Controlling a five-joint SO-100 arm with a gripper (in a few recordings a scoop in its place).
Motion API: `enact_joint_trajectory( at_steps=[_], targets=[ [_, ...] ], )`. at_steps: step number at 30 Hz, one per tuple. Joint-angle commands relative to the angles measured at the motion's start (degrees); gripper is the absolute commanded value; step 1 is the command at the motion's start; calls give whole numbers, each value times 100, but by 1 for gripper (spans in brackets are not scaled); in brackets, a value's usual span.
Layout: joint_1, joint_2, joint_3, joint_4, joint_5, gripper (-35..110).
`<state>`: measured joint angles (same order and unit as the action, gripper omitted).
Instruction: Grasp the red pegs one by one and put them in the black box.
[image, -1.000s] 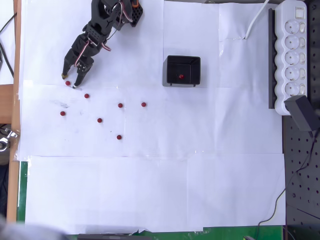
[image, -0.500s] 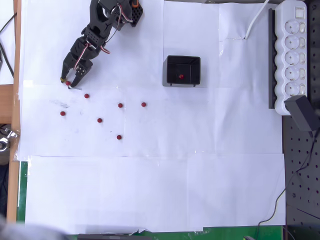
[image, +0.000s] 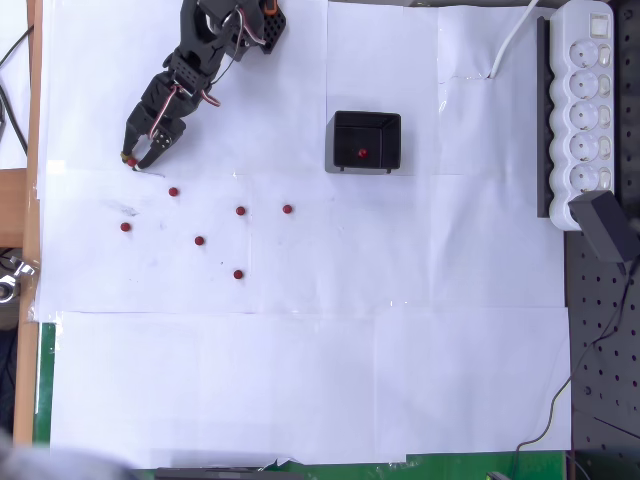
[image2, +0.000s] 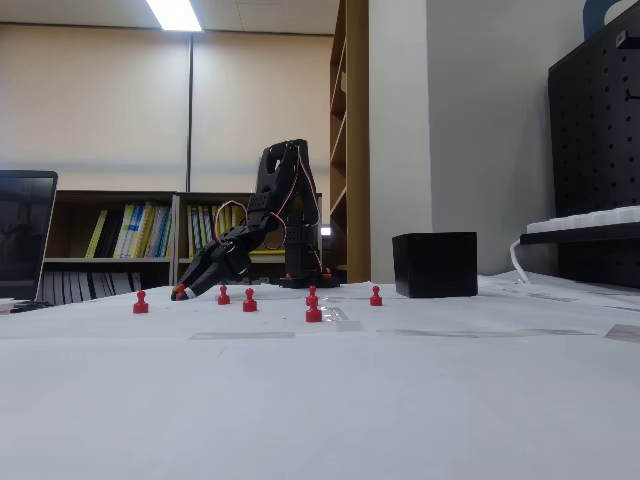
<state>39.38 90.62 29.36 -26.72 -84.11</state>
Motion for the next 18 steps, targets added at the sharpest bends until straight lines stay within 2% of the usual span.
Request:
enact_joint_trajectory(
  at_steps=[1,2,6,12,15,18],
  targets=[
    [-35,-606,70,1055,105,0],
    [-62,-923,193,1784,185,0],
    [-422,-2250,1389,5994,378,0],
    [-2373,-2874,4245,10960,-905,0],
    [-3498,-2593,5537,12489,-1406,0],
    [-4676,-2224,6442,12981,-2355,0]
  ],
)
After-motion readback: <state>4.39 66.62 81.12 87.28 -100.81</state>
